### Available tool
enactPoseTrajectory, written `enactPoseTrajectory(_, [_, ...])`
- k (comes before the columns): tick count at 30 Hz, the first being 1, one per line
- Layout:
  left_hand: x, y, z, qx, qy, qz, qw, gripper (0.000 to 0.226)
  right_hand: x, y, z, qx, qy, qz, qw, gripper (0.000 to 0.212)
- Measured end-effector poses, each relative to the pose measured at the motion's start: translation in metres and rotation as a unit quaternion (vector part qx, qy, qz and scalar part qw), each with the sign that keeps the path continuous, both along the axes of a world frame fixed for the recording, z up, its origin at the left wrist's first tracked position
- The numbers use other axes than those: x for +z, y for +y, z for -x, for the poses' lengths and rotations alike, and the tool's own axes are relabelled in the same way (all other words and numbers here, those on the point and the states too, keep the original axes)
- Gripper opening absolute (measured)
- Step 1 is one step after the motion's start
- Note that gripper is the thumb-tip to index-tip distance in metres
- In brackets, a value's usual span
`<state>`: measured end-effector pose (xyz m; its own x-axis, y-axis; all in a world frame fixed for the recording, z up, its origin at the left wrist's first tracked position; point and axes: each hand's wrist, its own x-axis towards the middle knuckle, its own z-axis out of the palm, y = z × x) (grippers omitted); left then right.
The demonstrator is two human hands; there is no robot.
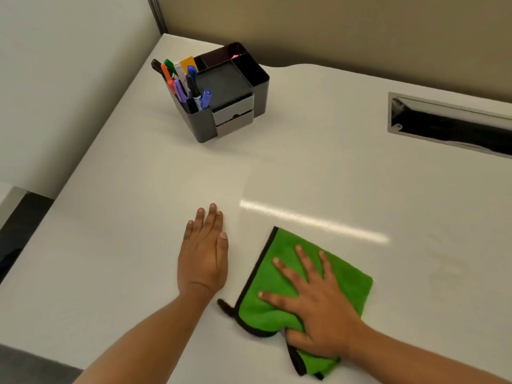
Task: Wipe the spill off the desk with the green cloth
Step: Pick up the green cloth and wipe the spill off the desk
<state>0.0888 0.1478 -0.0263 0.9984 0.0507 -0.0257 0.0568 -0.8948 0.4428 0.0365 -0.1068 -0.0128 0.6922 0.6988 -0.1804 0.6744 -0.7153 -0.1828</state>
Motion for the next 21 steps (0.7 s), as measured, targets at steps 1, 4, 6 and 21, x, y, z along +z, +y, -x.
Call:
enactPoseTrajectory(1, [-0.001, 0.0, 0.001, 0.001, 0.003, -0.006, 1.0, 0.06, -0.001, -0.006, 0.008, 0.015, 0.002, 0.005, 1.0, 0.077])
enactPoseTrajectory(4, [0.001, -0.002, 0.002, 0.0, 0.005, -0.013, 1.0, 0.06, 0.003, -0.014, -0.01, 0.071, 0.005, -0.003, 0.997, 0.075])
enactPoseTrajectory(6, [0.0, -0.001, 0.002, 0.002, 0.004, -0.012, 1.0, 0.061, 0.003, -0.01, -0.045, 0.102, 0.004, -0.016, 0.995, 0.073])
enactPoseTrajectory(21, [-0.001, -0.009, -0.004, -0.01, 0.024, -0.08, 0.996, 0.064, 0.0, -0.045, -0.075, -0.238, -0.03, -0.032, 0.97, 0.069])
